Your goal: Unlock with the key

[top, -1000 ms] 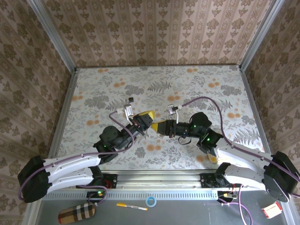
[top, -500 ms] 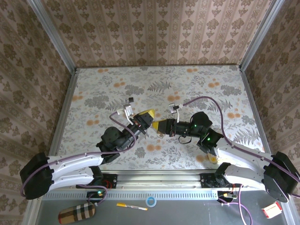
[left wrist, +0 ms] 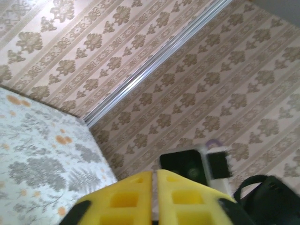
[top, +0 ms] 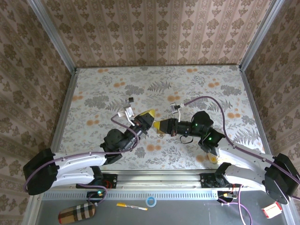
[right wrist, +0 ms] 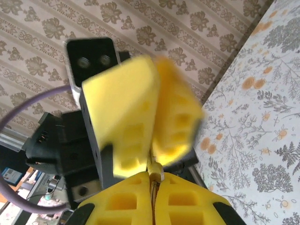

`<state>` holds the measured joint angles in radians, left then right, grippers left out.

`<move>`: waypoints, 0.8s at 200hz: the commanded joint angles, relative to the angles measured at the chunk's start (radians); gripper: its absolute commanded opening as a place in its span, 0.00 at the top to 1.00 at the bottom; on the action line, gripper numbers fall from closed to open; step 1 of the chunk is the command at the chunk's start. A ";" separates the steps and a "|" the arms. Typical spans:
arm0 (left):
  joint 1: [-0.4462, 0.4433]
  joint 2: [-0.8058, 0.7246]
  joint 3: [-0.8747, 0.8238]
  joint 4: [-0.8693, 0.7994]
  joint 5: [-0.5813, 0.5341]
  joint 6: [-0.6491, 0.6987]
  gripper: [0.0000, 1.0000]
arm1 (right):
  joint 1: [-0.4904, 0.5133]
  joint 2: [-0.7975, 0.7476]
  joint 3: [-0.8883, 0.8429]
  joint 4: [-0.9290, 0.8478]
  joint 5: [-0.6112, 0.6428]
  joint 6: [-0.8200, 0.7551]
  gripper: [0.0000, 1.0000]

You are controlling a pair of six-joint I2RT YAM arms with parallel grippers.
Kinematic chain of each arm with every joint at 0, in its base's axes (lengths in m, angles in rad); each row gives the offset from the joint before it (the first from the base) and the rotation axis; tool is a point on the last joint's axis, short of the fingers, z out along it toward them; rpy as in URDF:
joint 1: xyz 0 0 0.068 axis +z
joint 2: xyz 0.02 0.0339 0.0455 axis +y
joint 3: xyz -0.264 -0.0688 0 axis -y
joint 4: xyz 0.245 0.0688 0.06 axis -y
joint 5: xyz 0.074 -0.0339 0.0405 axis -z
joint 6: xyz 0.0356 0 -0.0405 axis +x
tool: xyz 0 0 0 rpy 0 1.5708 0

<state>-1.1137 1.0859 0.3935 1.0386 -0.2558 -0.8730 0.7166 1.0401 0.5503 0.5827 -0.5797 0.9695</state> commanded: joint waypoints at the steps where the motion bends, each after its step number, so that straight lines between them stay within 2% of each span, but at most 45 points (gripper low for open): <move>1: -0.007 -0.030 -0.044 -0.093 -0.043 -0.054 0.36 | -0.009 -0.057 0.066 -0.094 0.021 -0.066 1.00; 9: 0.006 -0.078 -0.050 -0.149 -0.063 -0.071 0.24 | -0.010 -0.069 0.082 -0.171 0.026 -0.101 1.00; 22: 0.053 -0.192 -0.030 -0.346 -0.067 -0.114 0.17 | -0.010 -0.091 0.102 -0.289 0.042 -0.161 1.00; 56: 0.163 -0.536 0.110 -1.036 -0.150 -0.172 0.08 | -0.009 -0.127 0.160 -0.570 0.123 -0.329 1.00; 76: 0.289 -0.604 0.213 -1.352 -0.076 -0.184 0.08 | -0.010 -0.122 0.187 -0.653 0.162 -0.403 1.00; 90: 0.403 -0.577 0.293 -1.532 0.031 -0.162 0.07 | -0.010 -0.104 0.213 -0.701 0.174 -0.450 1.00; 104: 0.533 -0.498 0.352 -1.640 0.183 -0.110 0.07 | -0.010 -0.080 0.245 -0.754 0.185 -0.500 1.00; 120: 0.696 -0.365 0.381 -1.671 0.402 -0.050 0.07 | -0.010 -0.061 0.272 -0.789 0.197 -0.541 1.00; 130: 0.764 -0.281 0.387 -1.660 0.502 -0.021 0.09 | -0.010 -0.052 0.282 -0.803 0.210 -0.563 1.00; 141: 0.796 -0.197 0.410 -1.647 0.547 0.021 0.11 | -0.010 -0.042 0.290 -0.812 0.220 -0.580 1.00; 160: 0.828 -0.014 0.510 -1.707 0.556 0.129 0.12 | -0.011 -0.019 0.293 -0.806 0.216 -0.592 1.00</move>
<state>-0.3225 0.9169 0.7952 -0.5152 0.1291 -0.9047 0.7113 0.9981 0.8070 -0.1753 -0.3943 0.4496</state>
